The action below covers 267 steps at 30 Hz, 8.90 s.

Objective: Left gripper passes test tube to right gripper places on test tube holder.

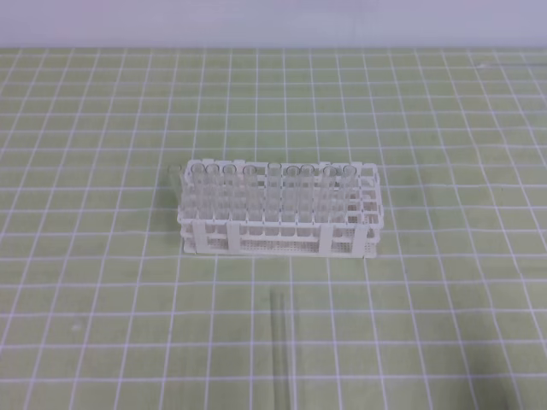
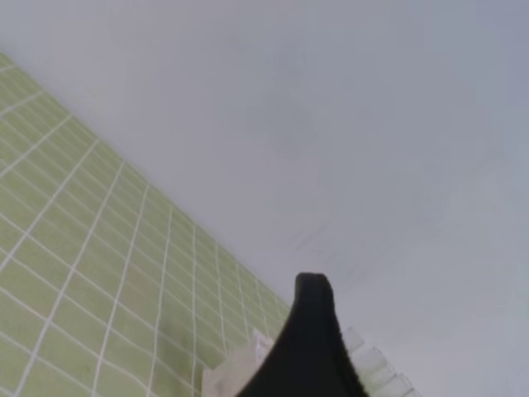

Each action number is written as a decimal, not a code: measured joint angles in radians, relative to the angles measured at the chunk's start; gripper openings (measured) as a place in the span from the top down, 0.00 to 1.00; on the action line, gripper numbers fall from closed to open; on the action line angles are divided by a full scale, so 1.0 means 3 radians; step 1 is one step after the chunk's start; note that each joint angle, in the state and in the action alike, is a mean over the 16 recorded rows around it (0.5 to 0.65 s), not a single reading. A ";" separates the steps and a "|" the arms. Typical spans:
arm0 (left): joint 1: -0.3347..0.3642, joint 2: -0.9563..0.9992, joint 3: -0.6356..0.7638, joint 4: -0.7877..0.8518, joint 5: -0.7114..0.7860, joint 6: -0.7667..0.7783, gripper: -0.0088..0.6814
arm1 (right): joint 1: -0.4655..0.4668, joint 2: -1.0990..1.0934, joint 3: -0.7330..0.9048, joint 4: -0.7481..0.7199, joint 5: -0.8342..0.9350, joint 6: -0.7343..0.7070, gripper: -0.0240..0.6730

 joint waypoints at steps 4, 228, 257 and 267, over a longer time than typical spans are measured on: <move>0.0000 0.0000 0.0000 0.0000 0.0125 -0.0033 0.23 | 0.0000 0.0000 0.0000 0.0000 0.0000 0.0000 0.99; -0.3491 0.3829 -0.1857 0.4601 0.1058 -0.2356 0.83 | 0.0000 0.0000 0.0000 0.0005 -0.0002 0.0000 0.99; -0.2920 0.3962 -0.1824 0.5425 0.0309 -0.2913 0.82 | 0.0000 0.0003 0.0000 0.4381 -0.0219 -0.0578 0.99; -0.2796 0.4151 -0.1824 0.5432 -0.0281 -0.2897 0.83 | 0.0000 0.0461 -0.0208 0.5059 0.0659 -0.1922 0.97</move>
